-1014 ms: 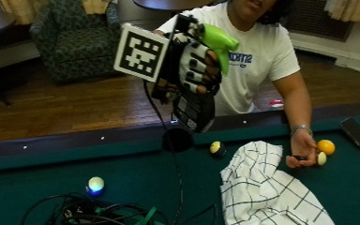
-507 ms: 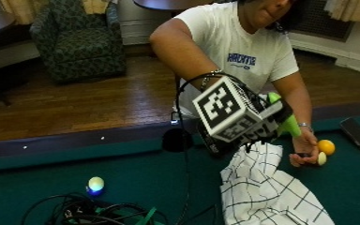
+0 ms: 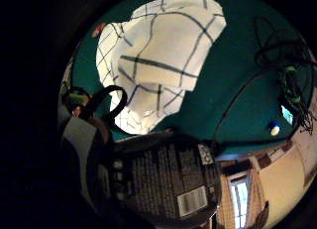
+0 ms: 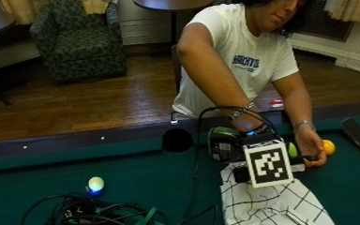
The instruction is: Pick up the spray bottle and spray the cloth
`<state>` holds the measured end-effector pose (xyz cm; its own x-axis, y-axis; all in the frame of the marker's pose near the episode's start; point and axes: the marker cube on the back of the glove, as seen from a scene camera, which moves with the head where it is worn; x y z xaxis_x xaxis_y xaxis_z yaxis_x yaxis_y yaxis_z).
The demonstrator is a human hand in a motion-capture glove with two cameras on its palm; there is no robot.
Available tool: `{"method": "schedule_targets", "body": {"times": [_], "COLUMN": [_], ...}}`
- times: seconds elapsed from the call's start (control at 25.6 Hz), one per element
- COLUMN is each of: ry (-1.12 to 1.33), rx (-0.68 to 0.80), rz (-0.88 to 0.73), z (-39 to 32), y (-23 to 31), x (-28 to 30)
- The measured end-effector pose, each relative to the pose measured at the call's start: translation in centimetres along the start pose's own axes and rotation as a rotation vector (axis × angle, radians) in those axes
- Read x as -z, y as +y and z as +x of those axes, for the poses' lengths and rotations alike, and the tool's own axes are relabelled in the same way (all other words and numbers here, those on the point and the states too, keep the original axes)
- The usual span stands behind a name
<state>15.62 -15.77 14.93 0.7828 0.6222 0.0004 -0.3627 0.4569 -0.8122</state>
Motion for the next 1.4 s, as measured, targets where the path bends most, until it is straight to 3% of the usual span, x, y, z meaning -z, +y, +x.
{"method": "schedule_targets", "body": {"times": [0.31, 0.82, 1.09, 1.4], "ry": [0.134, 0.184, 0.044, -0.205], "rx": [-0.128, -0.17, -0.045, 0.298], "rz": [-0.185, -0.242, -0.166, 0.068], "z": [-3.0, -5.0, -7.0, -11.1], "y": [-3.5, -6.4, -4.5, 1.3], "x": [-3.9, -6.2, -2.7, 3.7]}}
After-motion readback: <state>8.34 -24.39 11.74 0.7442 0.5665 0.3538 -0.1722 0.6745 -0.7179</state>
